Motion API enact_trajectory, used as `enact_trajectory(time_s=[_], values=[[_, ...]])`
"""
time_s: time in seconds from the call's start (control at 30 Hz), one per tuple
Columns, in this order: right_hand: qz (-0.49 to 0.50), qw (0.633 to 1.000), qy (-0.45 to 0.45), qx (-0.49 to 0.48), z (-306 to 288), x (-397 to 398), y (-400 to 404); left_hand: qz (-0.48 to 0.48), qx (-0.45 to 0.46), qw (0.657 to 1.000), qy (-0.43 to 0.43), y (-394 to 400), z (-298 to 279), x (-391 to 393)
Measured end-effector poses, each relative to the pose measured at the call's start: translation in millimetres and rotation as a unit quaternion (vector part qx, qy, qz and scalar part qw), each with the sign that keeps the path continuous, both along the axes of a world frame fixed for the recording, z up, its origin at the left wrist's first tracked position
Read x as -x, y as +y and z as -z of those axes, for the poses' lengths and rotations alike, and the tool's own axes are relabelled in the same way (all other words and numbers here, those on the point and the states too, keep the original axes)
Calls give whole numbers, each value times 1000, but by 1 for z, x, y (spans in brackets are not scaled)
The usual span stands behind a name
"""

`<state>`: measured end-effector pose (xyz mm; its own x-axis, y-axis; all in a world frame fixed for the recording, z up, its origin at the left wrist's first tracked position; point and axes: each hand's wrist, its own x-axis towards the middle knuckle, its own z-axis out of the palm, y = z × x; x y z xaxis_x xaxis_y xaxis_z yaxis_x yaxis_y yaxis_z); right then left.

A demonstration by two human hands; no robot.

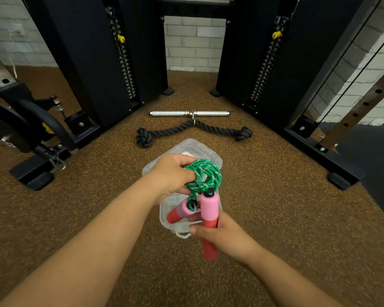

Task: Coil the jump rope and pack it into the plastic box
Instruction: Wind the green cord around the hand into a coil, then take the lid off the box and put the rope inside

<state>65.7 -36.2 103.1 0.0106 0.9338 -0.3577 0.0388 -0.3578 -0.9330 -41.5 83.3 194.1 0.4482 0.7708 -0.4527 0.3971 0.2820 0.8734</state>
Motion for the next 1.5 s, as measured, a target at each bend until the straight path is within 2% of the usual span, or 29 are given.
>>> enact_trajectory(time_s=[0.2,0.3,0.37,0.43,0.53,0.63,0.8,0.87,1.13,1.3,1.5], values=[[-32,999,18,-7,36,14,21,15,7,1000,23,22,27,16],[-44,996,73,-4,47,11,25,9,14,1000,23,36,27,32],[8,992,122,0,55,5,29,10,12,1000,19,47,22,45],[106,982,155,20,64,0,41,11,4,1000,14,56,19,55],[216,965,130,73,76,-3,69,3,-10,1000,20,63,20,61],[264,945,139,135,87,1,97,-6,7,1000,10,67,27,59],[317,892,272,172,99,5,128,3,13,1000,24,74,38,57],[322,880,303,173,105,5,137,5,17,1000,22,75,39,56],[282,889,313,178,121,0,148,6,32,999,16,71,48,48],[264,877,384,115,119,-22,120,8,31,1000,0,65,46,34],[289,877,383,40,100,-70,68,24,32,999,-28,56,44,10]])
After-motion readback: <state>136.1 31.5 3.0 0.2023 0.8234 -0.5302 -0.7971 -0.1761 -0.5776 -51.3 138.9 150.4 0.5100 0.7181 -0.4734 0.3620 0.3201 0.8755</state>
